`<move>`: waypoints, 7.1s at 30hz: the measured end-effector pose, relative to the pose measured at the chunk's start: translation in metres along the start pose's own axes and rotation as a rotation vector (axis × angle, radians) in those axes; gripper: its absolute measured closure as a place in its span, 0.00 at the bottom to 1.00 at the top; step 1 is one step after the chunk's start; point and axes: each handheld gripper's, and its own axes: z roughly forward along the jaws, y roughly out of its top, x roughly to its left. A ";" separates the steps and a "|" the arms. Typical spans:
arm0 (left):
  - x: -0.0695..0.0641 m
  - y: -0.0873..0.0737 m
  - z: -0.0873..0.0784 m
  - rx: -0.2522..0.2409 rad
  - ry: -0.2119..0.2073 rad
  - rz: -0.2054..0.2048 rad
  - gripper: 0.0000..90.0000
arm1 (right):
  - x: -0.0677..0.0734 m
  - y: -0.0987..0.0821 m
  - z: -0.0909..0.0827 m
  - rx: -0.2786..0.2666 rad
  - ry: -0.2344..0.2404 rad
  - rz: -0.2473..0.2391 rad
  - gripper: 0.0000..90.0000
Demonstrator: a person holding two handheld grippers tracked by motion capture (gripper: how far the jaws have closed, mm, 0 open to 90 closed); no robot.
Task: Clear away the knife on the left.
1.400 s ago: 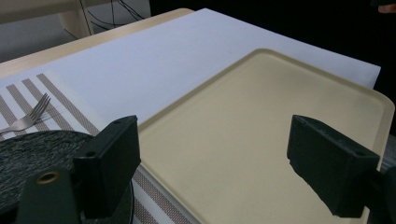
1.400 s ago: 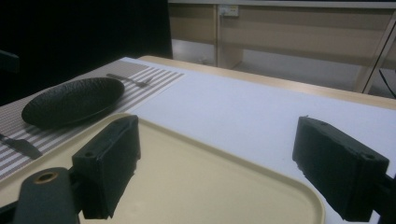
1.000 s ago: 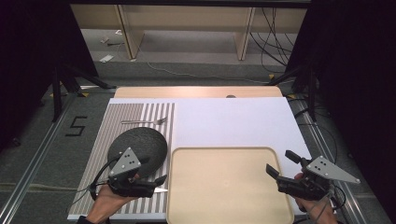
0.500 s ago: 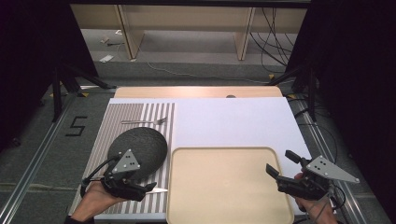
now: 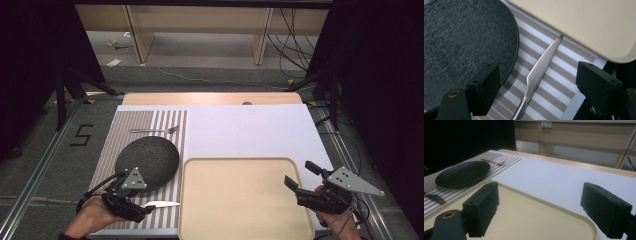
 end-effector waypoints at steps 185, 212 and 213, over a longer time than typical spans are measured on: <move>0.005 0.053 0.032 0.247 -0.242 -0.005 0.89 | -0.002 0.000 0.000 -0.006 0.010 0.012 0.18; -0.020 0.097 0.055 0.216 -0.305 0.016 0.89 | -0.002 0.001 0.000 -0.005 0.009 0.012 0.18; -0.022 0.099 0.056 0.220 -0.307 0.020 0.89 | -0.002 0.001 0.000 -0.005 0.009 0.012 0.18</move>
